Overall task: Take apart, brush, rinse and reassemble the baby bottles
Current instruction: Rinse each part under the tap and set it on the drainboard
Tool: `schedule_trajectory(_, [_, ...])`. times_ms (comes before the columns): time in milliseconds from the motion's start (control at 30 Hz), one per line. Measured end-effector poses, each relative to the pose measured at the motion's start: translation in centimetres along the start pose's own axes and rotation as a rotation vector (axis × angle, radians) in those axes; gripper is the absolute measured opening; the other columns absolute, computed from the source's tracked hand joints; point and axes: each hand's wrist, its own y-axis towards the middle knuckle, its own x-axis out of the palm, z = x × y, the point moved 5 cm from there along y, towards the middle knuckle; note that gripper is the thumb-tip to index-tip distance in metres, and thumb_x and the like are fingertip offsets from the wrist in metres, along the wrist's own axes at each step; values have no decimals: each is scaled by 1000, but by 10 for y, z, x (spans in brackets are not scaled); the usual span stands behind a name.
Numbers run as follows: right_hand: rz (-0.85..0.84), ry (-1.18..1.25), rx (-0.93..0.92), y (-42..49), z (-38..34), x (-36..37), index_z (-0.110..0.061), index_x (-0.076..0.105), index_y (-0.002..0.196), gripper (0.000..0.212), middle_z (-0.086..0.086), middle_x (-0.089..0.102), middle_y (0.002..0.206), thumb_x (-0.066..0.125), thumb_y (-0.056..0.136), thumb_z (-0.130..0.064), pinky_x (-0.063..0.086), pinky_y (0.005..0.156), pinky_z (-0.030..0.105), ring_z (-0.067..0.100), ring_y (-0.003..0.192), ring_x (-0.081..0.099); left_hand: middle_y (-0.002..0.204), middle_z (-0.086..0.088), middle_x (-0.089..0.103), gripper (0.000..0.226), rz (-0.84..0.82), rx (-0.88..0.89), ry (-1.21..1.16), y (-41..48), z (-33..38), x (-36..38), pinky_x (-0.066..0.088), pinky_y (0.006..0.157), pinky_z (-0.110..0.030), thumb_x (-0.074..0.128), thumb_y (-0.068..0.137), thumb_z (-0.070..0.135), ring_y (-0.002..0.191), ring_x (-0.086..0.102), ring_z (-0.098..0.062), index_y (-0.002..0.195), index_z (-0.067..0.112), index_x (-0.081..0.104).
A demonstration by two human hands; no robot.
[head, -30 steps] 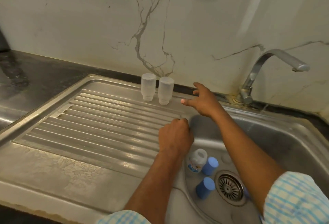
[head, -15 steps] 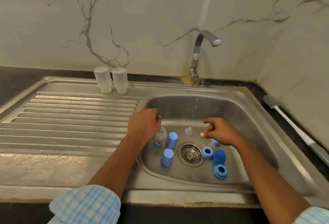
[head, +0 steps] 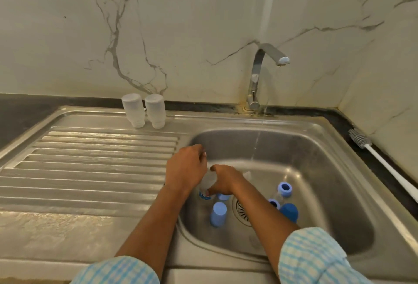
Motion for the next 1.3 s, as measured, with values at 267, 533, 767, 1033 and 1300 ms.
schedule_trajectory(267, [217, 398, 51, -9, 28, -34, -16, 60, 110, 55, 4, 67, 105, 87, 63, -31, 51, 74, 35, 23, 93, 63, 104, -5, 70, 25, 2, 41, 16, 6, 4, -2, 43, 72, -34, 46, 100, 33, 96, 65, -31, 103, 19, 66])
schedule_trajectory(533, [574, 624, 194, -54, 108, -104, -11, 57, 122, 50, 3, 62, 108, 80, 78, -18, 39, 61, 17, 17, 93, 58, 112, -7, 69, 26, -244, 20, 41, -11, 45, 29, 51, 85, -37, 49, 95, 35, 104, 65, -34, 108, 21, 66])
schedule_trajectory(767, [629, 628, 98, -36, 98, -107, -15, 54, 130, 55, 5, 63, 122, 78, 81, -23, 49, 84, 29, 15, 98, 57, 117, -7, 68, 29, -302, 23, 113, -6, 39, 42, 51, 89, -37, 49, 97, 38, 107, 64, -32, 115, 24, 66])
schedule_trajectory(1033, [683, 533, 108, -30, 102, -105, -16, 58, 126, 50, 5, 67, 117, 76, 81, -32, 55, 86, 39, 23, 101, 64, 108, -1, 70, 30, -283, 55, 63, -5, 45, 48, 57, 84, -39, 49, 99, 40, 93, 68, -24, 118, 25, 65])
schedule_trajectory(1300, [709, 517, 124, -33, 103, -106, -16, 60, 121, 49, 5, 67, 116, 78, 79, -31, 56, 86, 40, 22, 100, 64, 115, 0, 70, 32, -278, 44, 33, -6, 43, 46, 56, 87, -38, 51, 99, 39, 98, 67, -21, 123, 24, 65])
